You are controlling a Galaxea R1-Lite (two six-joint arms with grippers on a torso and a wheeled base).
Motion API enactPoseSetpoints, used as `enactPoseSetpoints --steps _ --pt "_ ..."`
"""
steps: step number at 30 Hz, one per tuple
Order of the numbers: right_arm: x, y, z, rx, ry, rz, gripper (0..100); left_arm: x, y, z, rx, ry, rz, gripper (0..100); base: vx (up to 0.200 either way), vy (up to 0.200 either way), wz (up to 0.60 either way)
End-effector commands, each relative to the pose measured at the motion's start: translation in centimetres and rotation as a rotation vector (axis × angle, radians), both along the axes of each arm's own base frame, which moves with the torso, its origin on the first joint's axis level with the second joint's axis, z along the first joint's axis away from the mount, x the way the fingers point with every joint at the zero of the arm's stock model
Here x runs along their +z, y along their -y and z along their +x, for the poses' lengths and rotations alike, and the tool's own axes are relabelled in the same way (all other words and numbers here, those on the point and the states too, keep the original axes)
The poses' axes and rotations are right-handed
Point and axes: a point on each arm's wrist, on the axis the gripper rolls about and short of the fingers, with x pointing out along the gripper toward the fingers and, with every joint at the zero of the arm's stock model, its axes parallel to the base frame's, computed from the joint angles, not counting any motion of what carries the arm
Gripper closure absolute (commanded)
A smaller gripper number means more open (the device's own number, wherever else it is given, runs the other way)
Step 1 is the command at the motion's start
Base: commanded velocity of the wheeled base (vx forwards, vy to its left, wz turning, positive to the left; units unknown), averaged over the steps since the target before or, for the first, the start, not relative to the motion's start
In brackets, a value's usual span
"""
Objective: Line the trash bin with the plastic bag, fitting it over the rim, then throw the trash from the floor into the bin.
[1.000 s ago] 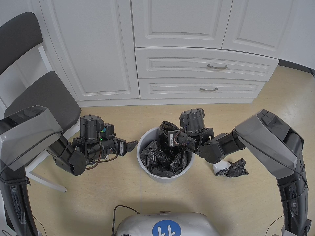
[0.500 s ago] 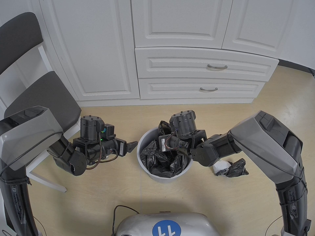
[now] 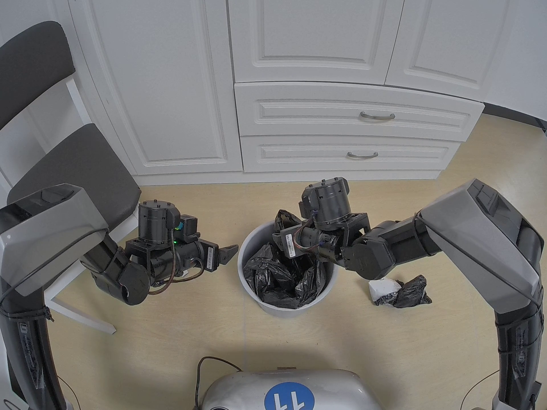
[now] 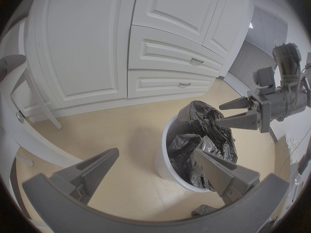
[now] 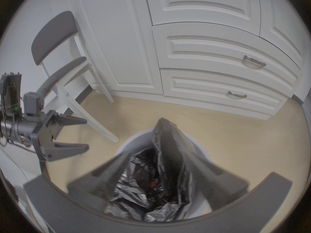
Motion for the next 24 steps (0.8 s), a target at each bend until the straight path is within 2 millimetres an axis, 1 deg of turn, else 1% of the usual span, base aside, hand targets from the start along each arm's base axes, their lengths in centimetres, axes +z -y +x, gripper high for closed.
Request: enactPoseSetpoints --steps 1,2,5,6,9,10,18,20,24 --pt "-0.9 0.8 0.8 -0.036 0.018 -0.064 0 0.0 0.0 0.0 0.000 0.000 0.001 0 0.000 0.000 0.00" --pt "-1.3 0.9 1.1 -0.044 0.018 -0.075 0 0.0 0.0 0.0 0.000 0.002 0.001 0 0.000 0.000 0.00" --pt "-1.6 1.2 1.5 -0.054 0.016 -0.079 0 -0.1 0.0 0.0 0.000 0.000 0.001 0 0.000 0.000 0.00" --pt "-2.2 1.4 1.9 -0.063 0.009 -0.083 0 -0.2 0.0 0.1 0.000 -0.001 0.002 0 0.000 0.000 0.00" --pt "-2.8 1.5 2.2 -0.067 0.000 -0.086 0 -0.2 0.0 0.1 0.000 -0.001 0.002 0 0.000 0.000 0.00" --pt "-2.9 1.5 2.2 -0.069 -0.001 -0.087 100 -0.2 0.0 0.1 0.000 -0.001 0.002 0 0.000 0.000 0.00" --pt "-3.0 1.8 2.5 -0.079 -0.005 -0.078 100 -0.4 0.1 0.1 -0.002 -0.006 0.003 0 0.000 0.000 0.00" --pt "-3.6 2.1 2.9 -0.098 -0.012 -0.070 100 -0.6 0.2 0.1 -0.009 -0.012 0.003 0 0.000 0.000 0.00" --pt "-3.2 3.0 3.3 -0.164 -0.003 0.006 100 -0.8 0.7 -0.6 -0.073 -0.008 -0.025 0 0.000 0.000 0.00"
